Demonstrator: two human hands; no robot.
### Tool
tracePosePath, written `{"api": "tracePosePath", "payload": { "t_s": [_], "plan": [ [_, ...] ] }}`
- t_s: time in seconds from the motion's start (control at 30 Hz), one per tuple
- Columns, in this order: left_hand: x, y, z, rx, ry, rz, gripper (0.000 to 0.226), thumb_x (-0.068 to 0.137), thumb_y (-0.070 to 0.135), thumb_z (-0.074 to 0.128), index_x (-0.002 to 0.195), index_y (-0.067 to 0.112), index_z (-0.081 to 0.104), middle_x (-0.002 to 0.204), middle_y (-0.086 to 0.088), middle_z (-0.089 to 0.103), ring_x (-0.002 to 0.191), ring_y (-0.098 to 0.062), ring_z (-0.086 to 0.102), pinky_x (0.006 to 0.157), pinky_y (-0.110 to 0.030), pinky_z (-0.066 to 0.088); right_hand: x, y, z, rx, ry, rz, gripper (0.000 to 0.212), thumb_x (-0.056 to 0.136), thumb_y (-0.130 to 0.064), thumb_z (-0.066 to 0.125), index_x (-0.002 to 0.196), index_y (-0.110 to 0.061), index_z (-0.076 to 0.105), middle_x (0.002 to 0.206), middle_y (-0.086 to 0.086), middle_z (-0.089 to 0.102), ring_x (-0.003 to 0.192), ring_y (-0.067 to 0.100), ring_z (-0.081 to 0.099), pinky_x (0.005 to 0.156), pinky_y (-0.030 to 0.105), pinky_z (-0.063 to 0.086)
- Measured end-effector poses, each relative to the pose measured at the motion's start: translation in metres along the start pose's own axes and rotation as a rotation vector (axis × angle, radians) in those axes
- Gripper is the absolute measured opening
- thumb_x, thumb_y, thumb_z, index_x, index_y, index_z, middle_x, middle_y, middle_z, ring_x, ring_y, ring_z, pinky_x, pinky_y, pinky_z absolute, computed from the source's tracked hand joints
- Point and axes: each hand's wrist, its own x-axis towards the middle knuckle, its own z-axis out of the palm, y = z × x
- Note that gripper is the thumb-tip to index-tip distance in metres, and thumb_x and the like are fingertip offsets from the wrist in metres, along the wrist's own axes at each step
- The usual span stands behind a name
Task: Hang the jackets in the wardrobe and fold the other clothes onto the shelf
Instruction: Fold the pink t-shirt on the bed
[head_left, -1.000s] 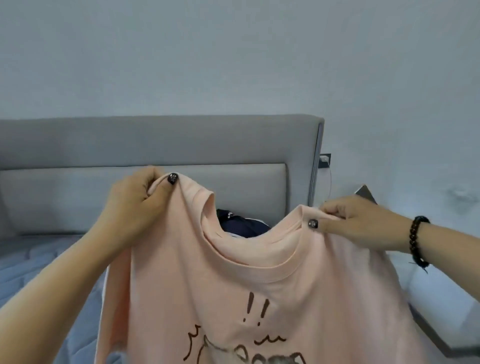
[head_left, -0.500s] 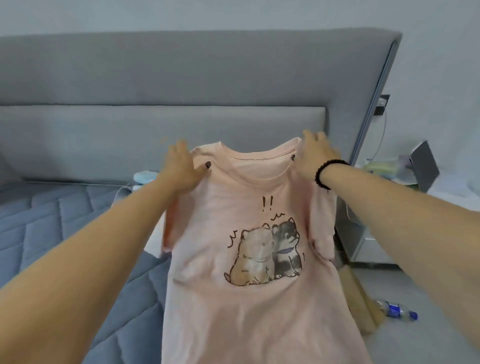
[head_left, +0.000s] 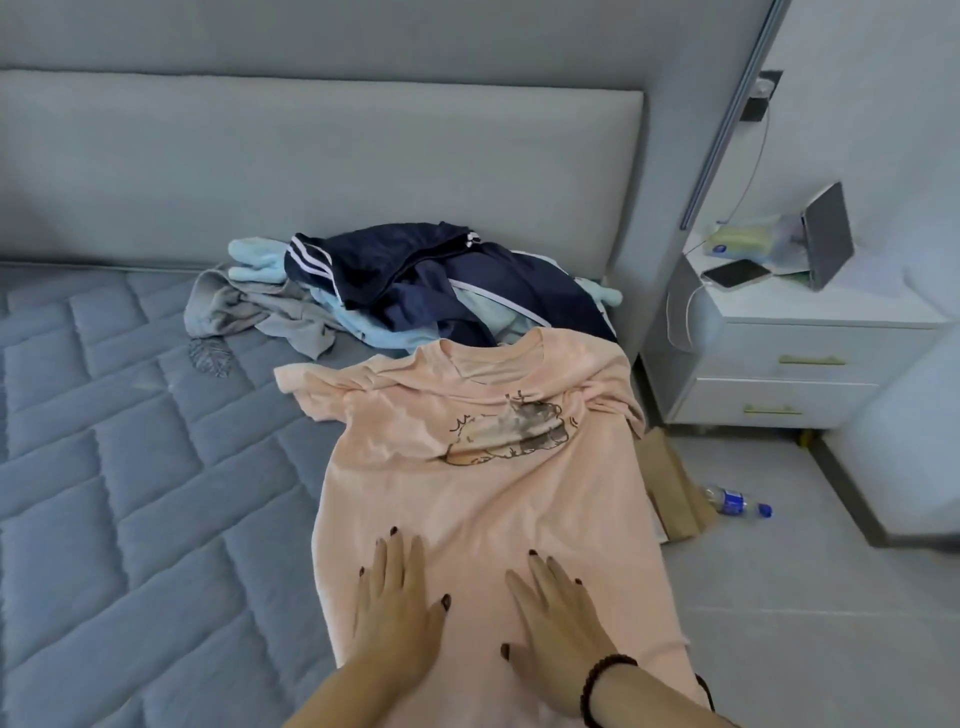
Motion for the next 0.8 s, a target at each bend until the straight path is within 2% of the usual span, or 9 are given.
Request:
{"api": "tracePosePath", "payload": {
  "t_s": [0.1, 0.17, 0.23, 0.3, 0.4, 0.5, 0.57, 0.7, 0.8],
  "plan": [
    [-0.038, -0.011, 0.017, 0.059, 0.102, 0.043, 0.101, 0.071, 0.070, -0.032, 0.154, 0.018, -0.007, 0.160, -0.007, -0.021, 0.148, -0.024, -0.016, 0.118, -0.037, -0.010, -0.026, -0.009, 0.024, -0.041, 0.036, -0.003, 0.074, 0.093, -0.052, 0.033, 0.151, -0.027, -0.005, 0.157, 0.001, -0.025, 0.145, 0.024, -0.021, 0.117, 0.050, -0.007],
    [-0.063, -0.011, 0.023, 0.036, 0.158, 0.034, 0.112, 0.066, 0.066, -0.041, 0.155, 0.017, 0.006, 0.162, -0.010, -0.006, 0.150, -0.027, -0.005, 0.119, -0.039, -0.004, -0.041, -0.014, 0.037, -0.056, 0.061, -0.013, 0.074, 0.093, -0.054, 0.030, 0.152, -0.027, -0.006, 0.156, 0.001, -0.027, 0.144, 0.024, -0.021, 0.116, 0.050, -0.009],
    [-0.089, -0.009, 0.029, -0.041, 0.230, -0.004, 0.093, 0.087, 0.063, -0.017, 0.152, 0.013, 0.027, 0.160, -0.016, 0.016, 0.148, -0.033, 0.017, 0.118, -0.043, 0.012, -0.055, -0.021, 0.047, -0.076, 0.052, -0.032, 0.075, 0.092, -0.058, 0.027, 0.152, -0.028, -0.007, 0.155, 0.001, -0.030, 0.144, 0.024, -0.022, 0.115, 0.052, -0.011],
    [-0.114, -0.010, 0.039, -0.192, 0.310, -0.084, 0.068, 0.099, 0.050, 0.029, 0.153, 0.010, 0.023, 0.160, -0.016, 0.014, 0.147, -0.033, 0.017, 0.119, -0.043, 0.016, -0.068, -0.028, 0.058, -0.094, 0.035, -0.053, 0.079, 0.088, -0.064, 0.027, 0.151, -0.030, -0.009, 0.155, 0.000, -0.031, 0.144, 0.025, -0.023, 0.115, 0.053, -0.011],
    [-0.138, -0.011, 0.047, -0.549, 0.375, -0.276, 0.078, 0.087, 0.024, 0.067, 0.151, 0.010, 0.024, 0.156, -0.011, 0.024, 0.143, -0.031, 0.021, 0.115, -0.041, 0.021, -0.085, -0.033, 0.069, -0.122, 0.019, -0.093, 0.086, 0.083, -0.069, 0.032, 0.151, -0.033, -0.008, 0.155, 0.000, -0.029, 0.144, 0.026, -0.021, 0.115, 0.054, -0.010],
    [-0.150, -0.010, 0.036, -0.980, 0.432, -0.317, 0.047, 0.078, 0.003, 0.070, 0.109, 0.029, 0.046, 0.108, 0.016, 0.055, 0.106, -0.021, 0.059, 0.081, -0.023, 0.048, -0.098, -0.035, 0.072, -0.148, 0.035, -0.103, 0.087, 0.085, -0.066, 0.038, 0.151, -0.032, -0.006, 0.157, 0.000, -0.025, 0.145, 0.026, -0.017, 0.116, 0.054, -0.006],
    [-0.149, -0.015, 0.029, -1.231, 0.288, -0.343, 0.042, 0.080, 0.002, 0.071, 0.105, 0.028, 0.051, 0.096, 0.017, 0.062, 0.087, -0.006, 0.065, 0.063, -0.010, 0.048, -0.105, -0.039, 0.073, -0.151, 0.038, -0.097, 0.084, 0.087, -0.062, 0.040, 0.152, -0.031, -0.003, 0.158, -0.001, -0.020, 0.146, 0.026, -0.013, 0.117, 0.053, -0.001],
    [-0.143, -0.024, 0.016, -1.592, -0.066, -0.356, 0.012, 0.087, 0.010, 0.065, 0.099, 0.012, 0.068, 0.085, -0.003, 0.068, 0.070, -0.012, 0.060, 0.061, -0.022, 0.046, -0.112, -0.046, 0.076, -0.145, 0.054, -0.078, 0.078, 0.092, -0.052, 0.042, 0.152, -0.029, -0.002, 0.160, -0.002, -0.009, 0.147, 0.026, -0.006, 0.117, 0.051, 0.008],
    [-0.143, -0.026, 0.015, -1.872, -0.152, -0.292, 0.026, 0.090, 0.004, 0.054, 0.112, 0.010, 0.065, 0.104, -0.006, 0.070, 0.088, -0.016, 0.064, 0.077, -0.029, 0.049, -0.113, -0.049, 0.075, -0.122, 0.100, -0.066, 0.069, 0.096, -0.040, 0.040, 0.152, -0.026, 0.002, 0.160, -0.001, 0.002, 0.147, 0.024, 0.005, 0.116, 0.047, 0.019]
  ]
}}
